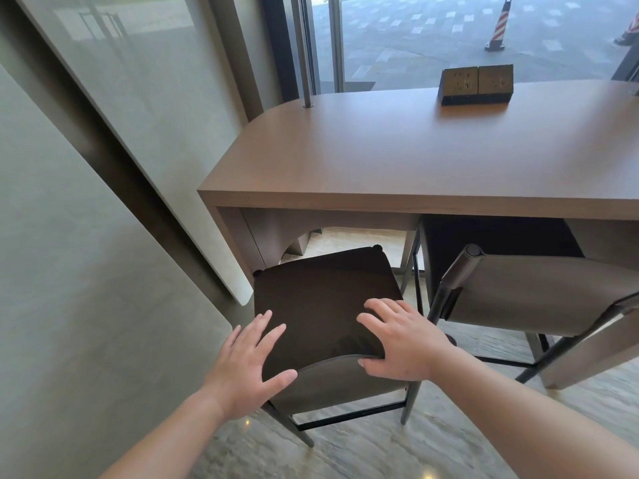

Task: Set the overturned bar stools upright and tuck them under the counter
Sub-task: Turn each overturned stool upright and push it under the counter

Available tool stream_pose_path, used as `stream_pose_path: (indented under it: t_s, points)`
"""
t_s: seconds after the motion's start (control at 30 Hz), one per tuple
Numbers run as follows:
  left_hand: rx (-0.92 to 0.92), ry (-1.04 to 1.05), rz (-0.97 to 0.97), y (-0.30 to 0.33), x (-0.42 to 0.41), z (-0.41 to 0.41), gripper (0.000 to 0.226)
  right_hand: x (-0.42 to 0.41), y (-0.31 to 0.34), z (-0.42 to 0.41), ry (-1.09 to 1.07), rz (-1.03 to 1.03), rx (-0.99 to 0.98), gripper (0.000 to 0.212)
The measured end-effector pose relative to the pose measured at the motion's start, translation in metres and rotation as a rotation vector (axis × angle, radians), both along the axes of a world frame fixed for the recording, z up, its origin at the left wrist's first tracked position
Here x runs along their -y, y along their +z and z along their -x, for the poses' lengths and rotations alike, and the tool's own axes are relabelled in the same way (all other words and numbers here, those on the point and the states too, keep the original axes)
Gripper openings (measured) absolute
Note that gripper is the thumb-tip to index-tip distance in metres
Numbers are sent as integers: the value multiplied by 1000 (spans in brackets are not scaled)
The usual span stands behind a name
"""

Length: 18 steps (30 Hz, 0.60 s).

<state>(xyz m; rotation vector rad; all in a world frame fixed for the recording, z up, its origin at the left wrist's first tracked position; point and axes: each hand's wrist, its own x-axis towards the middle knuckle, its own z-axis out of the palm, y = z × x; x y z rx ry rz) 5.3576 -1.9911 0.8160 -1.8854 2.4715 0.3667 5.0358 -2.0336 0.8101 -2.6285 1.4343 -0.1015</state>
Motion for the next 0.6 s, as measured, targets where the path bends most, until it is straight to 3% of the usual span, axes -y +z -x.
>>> stream_pose_path:
  t_s: [0.37,0.6]
  points:
    - [73,-157,82,0,-1,15,90,3,-9,16,-68,-45,41,81]
    - [-31,-70,127,4,3,23,90,3,-8,24,-102,-79,80,85]
